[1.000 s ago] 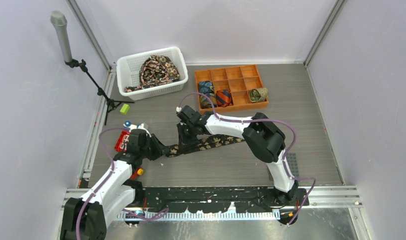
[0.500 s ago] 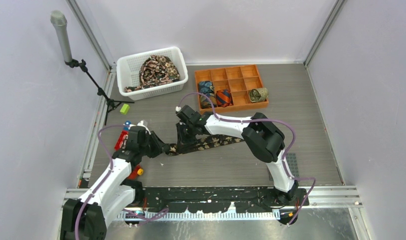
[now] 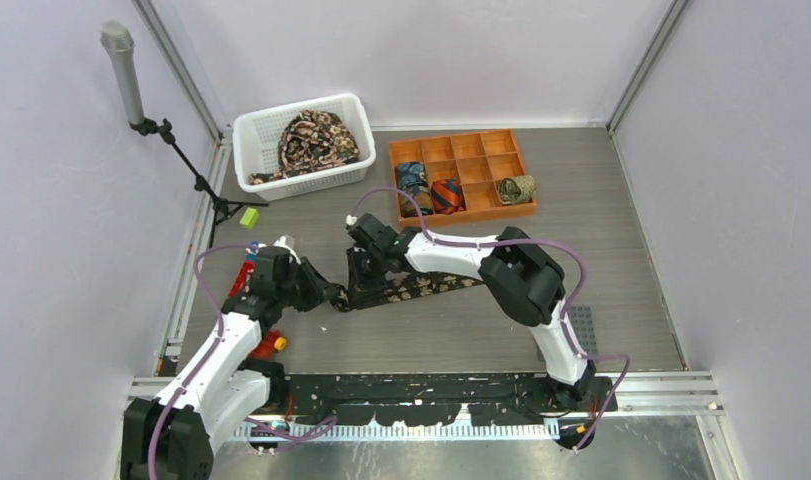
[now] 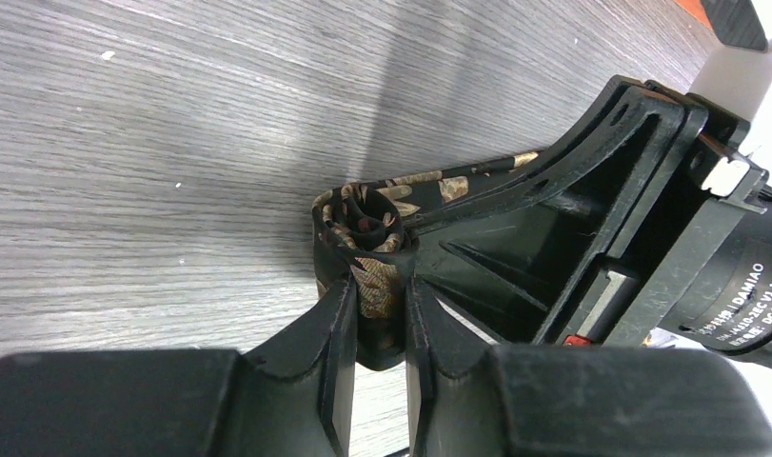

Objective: Roll the ties
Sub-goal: Roll the tie at the center of the board.

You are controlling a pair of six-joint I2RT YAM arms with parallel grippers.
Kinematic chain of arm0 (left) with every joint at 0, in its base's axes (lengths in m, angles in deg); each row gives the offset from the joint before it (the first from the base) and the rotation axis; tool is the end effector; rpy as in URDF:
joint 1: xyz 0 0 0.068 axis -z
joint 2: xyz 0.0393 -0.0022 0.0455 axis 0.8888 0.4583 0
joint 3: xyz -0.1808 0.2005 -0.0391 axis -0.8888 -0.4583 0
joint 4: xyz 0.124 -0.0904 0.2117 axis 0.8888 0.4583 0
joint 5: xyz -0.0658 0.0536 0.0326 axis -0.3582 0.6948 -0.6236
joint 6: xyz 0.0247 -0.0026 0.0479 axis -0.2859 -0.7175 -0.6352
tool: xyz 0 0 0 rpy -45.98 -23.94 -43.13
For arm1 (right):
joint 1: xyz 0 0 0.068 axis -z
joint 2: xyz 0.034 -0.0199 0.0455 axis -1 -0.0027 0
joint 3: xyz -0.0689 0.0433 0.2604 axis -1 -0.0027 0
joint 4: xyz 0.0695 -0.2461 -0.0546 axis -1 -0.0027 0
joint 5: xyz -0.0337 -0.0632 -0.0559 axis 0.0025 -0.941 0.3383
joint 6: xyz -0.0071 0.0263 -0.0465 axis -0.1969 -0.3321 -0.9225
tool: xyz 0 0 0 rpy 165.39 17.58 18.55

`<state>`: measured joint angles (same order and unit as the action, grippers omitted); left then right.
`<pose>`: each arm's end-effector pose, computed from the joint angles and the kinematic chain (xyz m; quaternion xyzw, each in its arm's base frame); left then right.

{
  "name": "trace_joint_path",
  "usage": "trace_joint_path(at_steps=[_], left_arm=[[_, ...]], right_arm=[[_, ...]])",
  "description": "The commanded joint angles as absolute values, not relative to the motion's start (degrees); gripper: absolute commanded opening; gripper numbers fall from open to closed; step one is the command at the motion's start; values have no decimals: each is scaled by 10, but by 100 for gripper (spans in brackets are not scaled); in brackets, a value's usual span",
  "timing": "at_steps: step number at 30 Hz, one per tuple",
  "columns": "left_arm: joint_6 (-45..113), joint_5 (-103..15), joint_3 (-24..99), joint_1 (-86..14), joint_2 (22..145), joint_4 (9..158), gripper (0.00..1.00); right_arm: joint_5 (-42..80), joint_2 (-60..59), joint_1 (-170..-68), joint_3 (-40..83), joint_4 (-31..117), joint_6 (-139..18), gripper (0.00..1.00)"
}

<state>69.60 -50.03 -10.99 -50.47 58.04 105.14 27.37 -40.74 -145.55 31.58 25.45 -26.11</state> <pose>0.1655 -0.0450 0.1844 -0.2326 0.8899 -0.2871 0.2676 0.2482 0.3815 0.1586 -0.1613 0.9288 0.3170 0.1044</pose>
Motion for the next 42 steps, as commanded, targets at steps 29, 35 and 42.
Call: trace_joint_path(at_steps=[29,35,42], left_arm=[[658,-519,-64,-484,642,1051,0],[670,-505,-64,-463,659,1037,0],[680,-482,-64,-440,686,1017,0]], right_arm=[[309,-427,-1469,345,313,-219,13],[306,-421,-1463,337,314,-220,13],[299,-407,-1458,330,306,-227,13]])
